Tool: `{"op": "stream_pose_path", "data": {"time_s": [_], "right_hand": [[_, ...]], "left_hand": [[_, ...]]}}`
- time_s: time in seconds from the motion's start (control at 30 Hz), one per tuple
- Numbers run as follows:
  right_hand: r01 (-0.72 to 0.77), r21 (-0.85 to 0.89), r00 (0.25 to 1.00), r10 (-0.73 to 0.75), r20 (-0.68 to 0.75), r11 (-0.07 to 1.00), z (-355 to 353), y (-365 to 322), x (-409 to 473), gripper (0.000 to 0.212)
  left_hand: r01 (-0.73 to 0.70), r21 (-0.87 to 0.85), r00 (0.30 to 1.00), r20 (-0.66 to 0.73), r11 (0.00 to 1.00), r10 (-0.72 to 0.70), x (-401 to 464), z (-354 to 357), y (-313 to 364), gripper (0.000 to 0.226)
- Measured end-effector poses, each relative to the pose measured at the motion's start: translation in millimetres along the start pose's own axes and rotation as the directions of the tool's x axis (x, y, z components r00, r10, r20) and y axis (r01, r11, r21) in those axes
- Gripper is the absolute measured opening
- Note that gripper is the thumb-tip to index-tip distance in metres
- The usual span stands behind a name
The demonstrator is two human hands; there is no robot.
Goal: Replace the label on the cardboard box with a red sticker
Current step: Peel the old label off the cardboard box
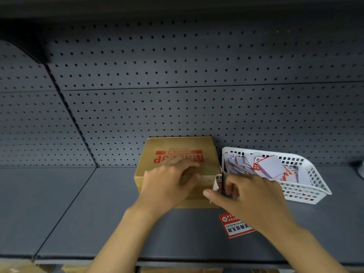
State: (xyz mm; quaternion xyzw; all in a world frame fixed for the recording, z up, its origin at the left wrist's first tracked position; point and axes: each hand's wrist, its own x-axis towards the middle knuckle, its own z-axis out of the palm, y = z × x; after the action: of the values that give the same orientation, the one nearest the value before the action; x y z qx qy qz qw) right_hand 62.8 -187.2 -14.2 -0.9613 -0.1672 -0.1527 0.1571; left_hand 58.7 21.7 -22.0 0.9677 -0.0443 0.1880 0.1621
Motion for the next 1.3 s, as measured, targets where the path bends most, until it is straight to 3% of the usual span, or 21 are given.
{"op": "stream_pose_path", "data": {"time_s": [0.1,0.23,0.6,0.9,1.1,1.23,1.3], "right_hand": [[0.022,0.025,0.999,-0.021,-0.028,0.999,7.5,0.9,-0.6,0.056],[-0.03,0.186,0.999,0.024,0.036,0.982,12.0,15.5,1.2,0.033],[-0.015,0.415,0.982,-0.065,0.178,0.91,6.8,60.4,-3.4,0.028],[-0.005,0.403,0.983,-0.069,0.17,0.915,-3.1,76.4,-5.2,0.023],[-0.035,0.412,0.976,-0.056,0.209,0.911,-1.8,78.0,-8.5,0.029],[-0.137,0.454,0.965,0.015,0.263,0.88,-21.9,61.9,-1.5,0.063],[-0.189,0.459,0.97,0.094,0.223,0.868,-27.1,52.3,12.5,0.067]], "left_hand": [[-0.036,0.163,0.999,-0.01,0.986,0.038,0.2,5.5,13.2,0.054],[-0.046,0.259,0.998,-0.02,0.965,0.053,1.3,13.6,16.0,0.046],[-0.017,0.23,0.999,0.043,0.973,0.008,1.2,5.4,12.2,0.051],[-0.015,0.21,0.998,0.067,0.978,0.001,0.1,3.1,13.9,0.052],[0.004,0.212,0.997,0.069,0.977,-0.019,0.0,3.0,17.5,0.052],[-0.009,0.237,0.999,0.052,0.971,-0.004,-0.5,5.4,19.2,0.049],[-0.013,0.251,0.998,0.056,0.968,-0.001,-0.3,6.0,20.0,0.049]]}}
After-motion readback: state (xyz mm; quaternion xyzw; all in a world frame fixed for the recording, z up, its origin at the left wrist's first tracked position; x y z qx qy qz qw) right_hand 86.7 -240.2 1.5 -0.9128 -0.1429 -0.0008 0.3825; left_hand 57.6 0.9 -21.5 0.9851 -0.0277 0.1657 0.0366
